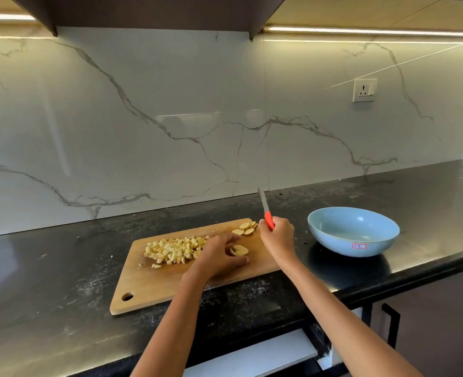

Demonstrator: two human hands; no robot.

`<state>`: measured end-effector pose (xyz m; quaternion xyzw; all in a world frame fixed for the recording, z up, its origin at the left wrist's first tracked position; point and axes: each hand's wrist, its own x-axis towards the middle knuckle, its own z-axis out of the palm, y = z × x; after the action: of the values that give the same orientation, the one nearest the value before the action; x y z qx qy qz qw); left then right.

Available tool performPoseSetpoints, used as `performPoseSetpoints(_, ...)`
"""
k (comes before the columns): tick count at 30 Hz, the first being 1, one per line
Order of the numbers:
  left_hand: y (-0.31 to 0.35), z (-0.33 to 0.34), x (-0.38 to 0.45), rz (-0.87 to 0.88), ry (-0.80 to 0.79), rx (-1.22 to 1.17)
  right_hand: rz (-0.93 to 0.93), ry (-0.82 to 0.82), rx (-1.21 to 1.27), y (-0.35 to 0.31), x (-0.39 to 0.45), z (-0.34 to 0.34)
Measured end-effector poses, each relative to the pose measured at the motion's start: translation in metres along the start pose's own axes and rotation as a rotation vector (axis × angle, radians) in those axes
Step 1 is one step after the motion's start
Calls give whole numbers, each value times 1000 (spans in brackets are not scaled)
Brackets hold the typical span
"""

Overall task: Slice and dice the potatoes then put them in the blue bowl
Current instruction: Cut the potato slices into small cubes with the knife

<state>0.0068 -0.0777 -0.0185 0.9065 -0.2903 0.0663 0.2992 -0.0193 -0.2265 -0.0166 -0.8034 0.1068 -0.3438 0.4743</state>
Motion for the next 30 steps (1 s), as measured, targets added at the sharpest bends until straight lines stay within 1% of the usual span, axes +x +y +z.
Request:
performPoseSetpoints(2, 0, -1, 0, 12, -6, 3, 69, -4, 114, 5, 7, 3)
performPoseSetpoints(4, -1, -1, 0, 32, -4, 4, 103, -26, 168, 9, 9, 5)
performPoseSetpoints(9, -1, -3, 2, 53, -46, -36, 44, -65, 101, 13, 7, 3)
performPoseSetpoints(12, -2, -8, 3, 53, -77, -85, 51, -79, 103, 17, 6, 3)
performPoseSetpoints(16, -1, -5, 6, 79, -175, -14, 71, -87, 125, 17, 6, 2)
performPoseSetpoints(18, -1, -4, 7, 80, -197, 6, 77, -88, 131, 17, 6, 2)
performPoseSetpoints(21, -3, -5, 10, 77, -203, 16, 79, -87, 133, 17, 6, 2)
performPoseSetpoints(25, -4, -6, 8, 83, -214, 47, 98, -151, 122, 17, 4, 2)
performPoseSetpoints(30, -2, -6, -4, 106, -124, 104, 113, -249, 134, 14, -4, -4)
